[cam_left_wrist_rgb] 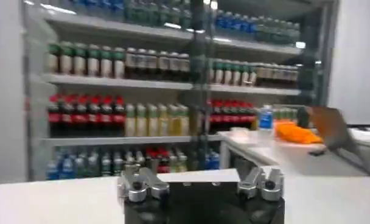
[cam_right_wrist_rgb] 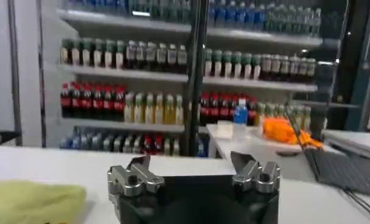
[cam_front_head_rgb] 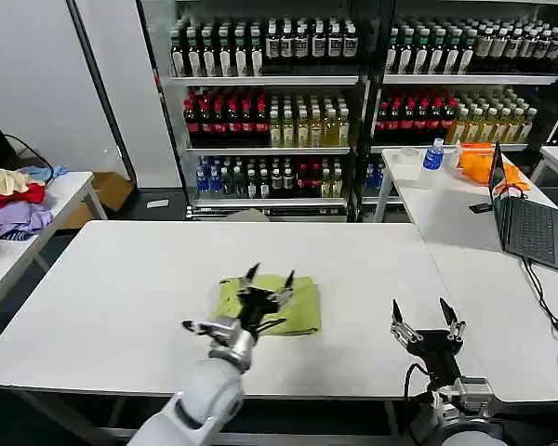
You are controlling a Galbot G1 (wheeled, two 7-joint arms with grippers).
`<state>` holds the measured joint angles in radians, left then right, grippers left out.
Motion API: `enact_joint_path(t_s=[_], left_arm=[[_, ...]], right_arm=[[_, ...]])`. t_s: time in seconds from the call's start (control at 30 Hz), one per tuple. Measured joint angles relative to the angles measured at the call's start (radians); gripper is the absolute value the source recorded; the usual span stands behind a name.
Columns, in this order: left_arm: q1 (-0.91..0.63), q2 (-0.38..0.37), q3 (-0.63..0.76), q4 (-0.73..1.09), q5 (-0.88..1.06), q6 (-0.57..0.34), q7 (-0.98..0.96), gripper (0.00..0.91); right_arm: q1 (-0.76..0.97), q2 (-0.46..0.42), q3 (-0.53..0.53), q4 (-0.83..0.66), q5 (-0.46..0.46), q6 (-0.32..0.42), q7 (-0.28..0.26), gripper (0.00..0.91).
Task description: Fold and organize the clothes.
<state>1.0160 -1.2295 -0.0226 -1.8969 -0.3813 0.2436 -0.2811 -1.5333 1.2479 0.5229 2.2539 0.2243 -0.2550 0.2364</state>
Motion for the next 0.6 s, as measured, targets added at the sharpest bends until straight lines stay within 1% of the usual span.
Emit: enact_joint_path(t_s=[0.17,0.3,0.43,0.6], left_arm=[[0.083,0.060,-0.118,-0.051,0.009,-0.022,0.020,0.907],[0.139,0.100,-0.201,-0.066,0.012,-0.035,0.031,0.907],[0.190,0.132,-0.275,-0.077,0.011,-0.047,0.040,0.907],[0.243,0.159,-0.339,-0.083,0.010,-0.062,0.048,0.907]], right_arm=[[0.015,0.012,-0.018,-0.008,0.000,0.034,-0.005,0.907],[0.035,0.021,-0.042,-0.024,-0.012,0.032,-0.003,0.907],[0.088,0.038,-0.091,-0.064,-0.009,0.008,0.015,0.907],[0.187,0.083,-0.171,-0.148,0.027,-0.048,0.058,0.907]])
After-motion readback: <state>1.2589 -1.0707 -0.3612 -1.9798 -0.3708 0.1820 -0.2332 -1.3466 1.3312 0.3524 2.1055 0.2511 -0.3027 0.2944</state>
